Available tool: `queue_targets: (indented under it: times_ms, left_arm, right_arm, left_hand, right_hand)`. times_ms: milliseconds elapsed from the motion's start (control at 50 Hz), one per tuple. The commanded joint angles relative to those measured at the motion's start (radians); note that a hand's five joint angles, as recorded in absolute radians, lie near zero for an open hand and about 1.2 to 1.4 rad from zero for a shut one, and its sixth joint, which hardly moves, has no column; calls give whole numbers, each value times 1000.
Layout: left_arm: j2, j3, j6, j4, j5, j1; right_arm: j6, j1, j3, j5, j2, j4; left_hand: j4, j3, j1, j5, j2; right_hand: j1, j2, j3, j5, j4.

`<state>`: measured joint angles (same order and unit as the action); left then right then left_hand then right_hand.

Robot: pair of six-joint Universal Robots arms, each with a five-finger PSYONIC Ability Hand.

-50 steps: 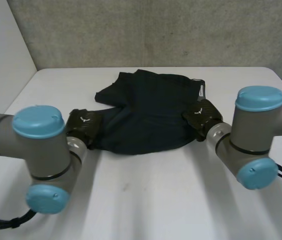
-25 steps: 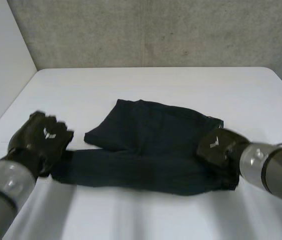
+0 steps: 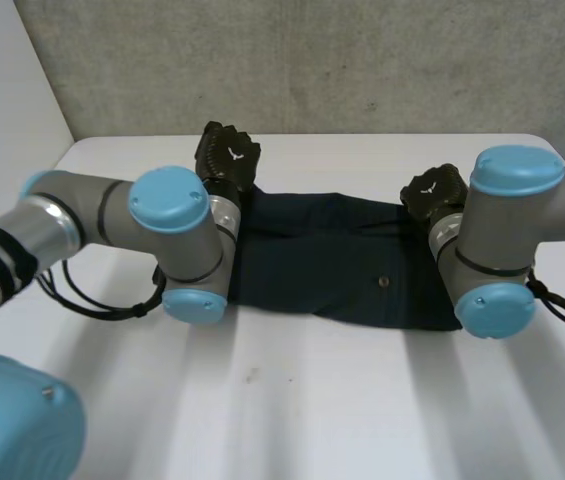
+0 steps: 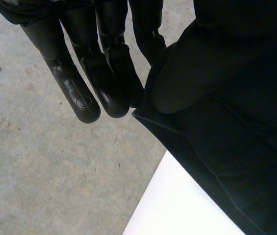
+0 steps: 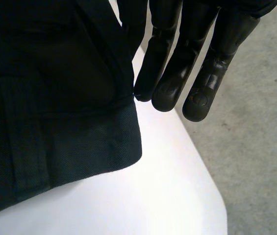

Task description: Fold the shorts.

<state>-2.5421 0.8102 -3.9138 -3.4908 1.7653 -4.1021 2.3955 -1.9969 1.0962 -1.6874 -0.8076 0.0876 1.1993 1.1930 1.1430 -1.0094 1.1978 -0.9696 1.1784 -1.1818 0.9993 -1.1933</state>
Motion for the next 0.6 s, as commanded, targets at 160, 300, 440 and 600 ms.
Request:
queue_targets:
  times_ms: [160, 300, 440, 600]
  left_arm:
    - [-29, 67, 129, -230, -40, 9]
    - [235, 291, 205, -272, -40, 6]
    - [477, 550, 255, -251, -50, -1]
    - [553, 704, 525, -41, -53, -27]
  right_arm:
    - [154, 26, 117, 26, -100, 149]
    - [292, 70, 286, 135, -353, 66]
    - [402, 144, 439, 238, -438, -121]
    - [461, 161, 588, 284, -432, -40]
  left_hand:
    - [-1025, -1018, -968, 1009, -1023]
    - [-1025, -1018, -968, 1009, -1023]
    - [-1025, -1018, -968, 1009, -1023]
    - [-1024, -1018, -968, 1009, -1022]
  right_hand:
    - [795, -1004, 1007, -999, 1019]
    - [795, -1004, 1007, -999, 1019]
    - [577, -785, 789, -781, 800]
    - [509, -718, 721, -713, 733]
